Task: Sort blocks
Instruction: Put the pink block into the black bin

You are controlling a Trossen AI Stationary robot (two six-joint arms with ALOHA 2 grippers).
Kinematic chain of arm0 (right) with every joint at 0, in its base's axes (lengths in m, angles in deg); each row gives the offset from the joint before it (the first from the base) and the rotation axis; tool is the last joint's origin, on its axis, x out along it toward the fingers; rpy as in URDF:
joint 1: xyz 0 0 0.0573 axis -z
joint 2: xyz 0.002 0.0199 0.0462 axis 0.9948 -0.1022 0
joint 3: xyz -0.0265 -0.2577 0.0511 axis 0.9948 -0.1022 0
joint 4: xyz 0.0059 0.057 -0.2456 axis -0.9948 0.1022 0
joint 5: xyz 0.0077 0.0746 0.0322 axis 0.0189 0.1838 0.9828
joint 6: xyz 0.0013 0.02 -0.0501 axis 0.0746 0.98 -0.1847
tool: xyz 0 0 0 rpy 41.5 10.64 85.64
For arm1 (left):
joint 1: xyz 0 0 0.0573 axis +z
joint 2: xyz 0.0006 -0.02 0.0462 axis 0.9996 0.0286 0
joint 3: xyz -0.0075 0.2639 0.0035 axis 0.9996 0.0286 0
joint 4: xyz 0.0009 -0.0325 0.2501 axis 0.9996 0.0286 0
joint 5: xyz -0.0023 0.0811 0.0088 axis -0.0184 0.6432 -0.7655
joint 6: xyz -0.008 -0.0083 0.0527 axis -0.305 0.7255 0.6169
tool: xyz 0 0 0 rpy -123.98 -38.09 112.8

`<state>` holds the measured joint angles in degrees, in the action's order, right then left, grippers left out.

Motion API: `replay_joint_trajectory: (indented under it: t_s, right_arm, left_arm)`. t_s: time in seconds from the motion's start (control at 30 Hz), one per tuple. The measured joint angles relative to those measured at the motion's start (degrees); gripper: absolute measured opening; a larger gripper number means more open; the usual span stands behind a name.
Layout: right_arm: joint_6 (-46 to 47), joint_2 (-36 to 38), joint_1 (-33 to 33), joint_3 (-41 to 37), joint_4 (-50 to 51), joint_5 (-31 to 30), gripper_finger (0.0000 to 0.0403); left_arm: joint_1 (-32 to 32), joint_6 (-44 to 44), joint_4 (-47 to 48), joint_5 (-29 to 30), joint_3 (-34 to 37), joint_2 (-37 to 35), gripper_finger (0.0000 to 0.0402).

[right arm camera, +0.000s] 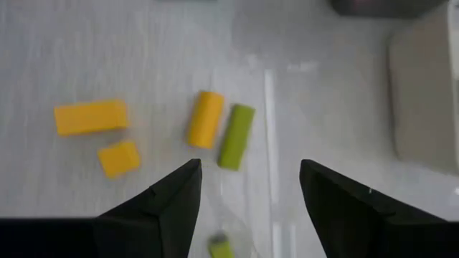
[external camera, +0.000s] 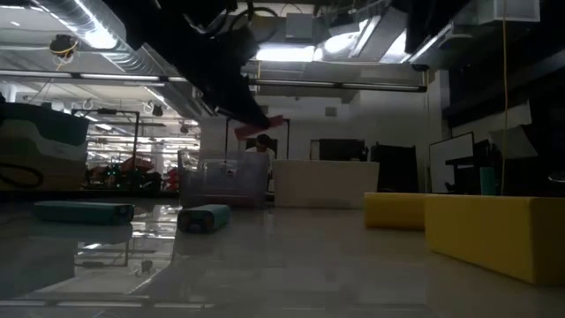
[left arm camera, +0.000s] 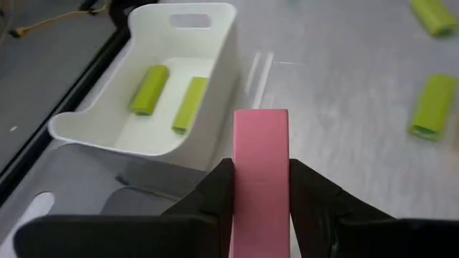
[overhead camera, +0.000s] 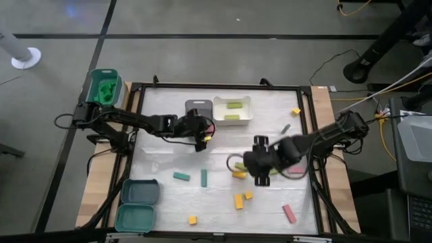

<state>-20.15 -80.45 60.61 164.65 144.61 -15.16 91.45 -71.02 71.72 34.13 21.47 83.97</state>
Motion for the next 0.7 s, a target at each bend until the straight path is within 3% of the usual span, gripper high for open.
replay_joint_trajectory:
  t_s: [0.2, 0.4, 0.7]
  right_arm:
    - [3.2, 0.0, -5.2, -11.7, -19.8, -2.2, 0.0236]
    - [7.4, 0.0, -6.3, -23.5, -40.6, -2.2, 0.0236]
    - [12.2, 0.0, -6.1, -34.7, -53.1, -3.6, 0.0236]
  left_arm:
    - [3.9, -0.1, 0.4, 0.0, 0.0, 0.0, 0.0088]
    - [7.6, -0.2, 3.7, 0.0, 0.0, 0.0, 0.0104]
    - [9.5, -2.9, 11.4, 0.0, 0.0, 0.0, 0.0127]
